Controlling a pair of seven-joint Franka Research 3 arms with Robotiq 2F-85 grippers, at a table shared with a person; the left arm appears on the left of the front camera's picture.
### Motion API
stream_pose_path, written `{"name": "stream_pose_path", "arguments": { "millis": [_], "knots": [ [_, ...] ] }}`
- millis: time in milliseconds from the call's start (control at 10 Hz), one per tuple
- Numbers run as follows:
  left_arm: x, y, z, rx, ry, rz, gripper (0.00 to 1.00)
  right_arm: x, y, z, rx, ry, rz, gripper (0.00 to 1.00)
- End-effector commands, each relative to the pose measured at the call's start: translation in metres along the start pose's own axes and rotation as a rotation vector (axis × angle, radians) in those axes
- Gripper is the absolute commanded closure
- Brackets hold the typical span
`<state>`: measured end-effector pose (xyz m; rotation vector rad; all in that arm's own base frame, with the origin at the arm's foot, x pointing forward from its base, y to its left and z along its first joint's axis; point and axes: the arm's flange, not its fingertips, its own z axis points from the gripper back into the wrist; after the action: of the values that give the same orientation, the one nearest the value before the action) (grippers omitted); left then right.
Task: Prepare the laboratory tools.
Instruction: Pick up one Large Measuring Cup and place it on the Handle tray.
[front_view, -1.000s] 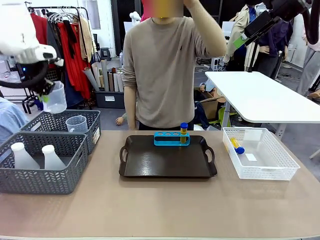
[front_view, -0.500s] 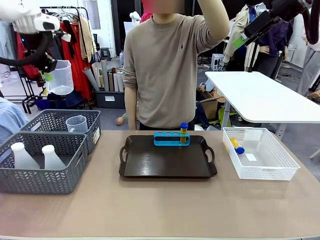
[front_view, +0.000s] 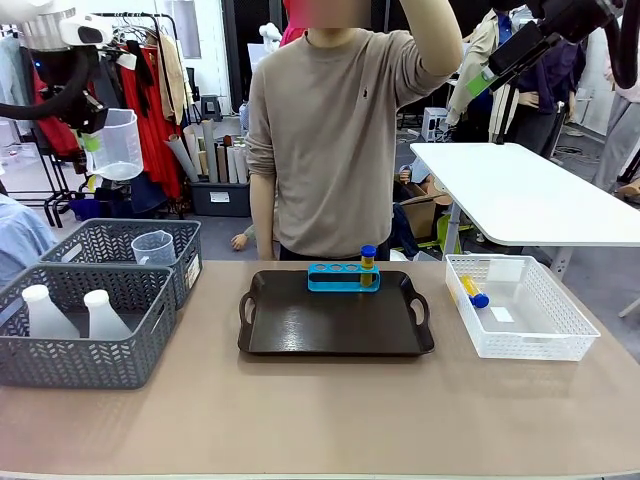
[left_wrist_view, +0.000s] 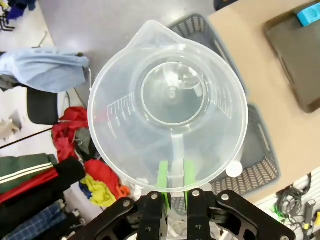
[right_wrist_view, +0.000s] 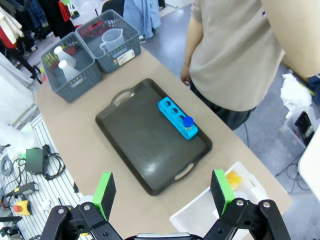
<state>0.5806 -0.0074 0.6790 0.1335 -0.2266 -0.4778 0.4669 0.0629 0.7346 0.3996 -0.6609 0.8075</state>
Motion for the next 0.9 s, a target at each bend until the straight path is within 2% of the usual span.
{"name": "stream_pose_path", "arguments": {
  "millis": [0, 200, 400, 800],
  "knots": [
    [-0.001, -0.002, 0.000, 0.003, -0.006, -0.002, 1.00, 0.000, 0.000, 0.001, -0.001, -0.002, 0.002, 0.00],
    [0.001, -0.001, -0.001, -0.001, 0.001, -0.002, 1.00, 0.000, 0.000, 0.001, -0.001, -0.002, 0.002, 0.00],
    [0.003, -0.016, 0.051, -0.042, -0.048, -0.100, 1.00, 0.000, 0.000, 0.001, -0.001, -0.002, 0.002, 0.00],
    [0.007, -0.056, 0.125, -0.067, -0.071, -0.265, 1.00, 0.000, 0.000, 0.001, -0.001, -0.002, 0.002, 0.00]
  ]
}}
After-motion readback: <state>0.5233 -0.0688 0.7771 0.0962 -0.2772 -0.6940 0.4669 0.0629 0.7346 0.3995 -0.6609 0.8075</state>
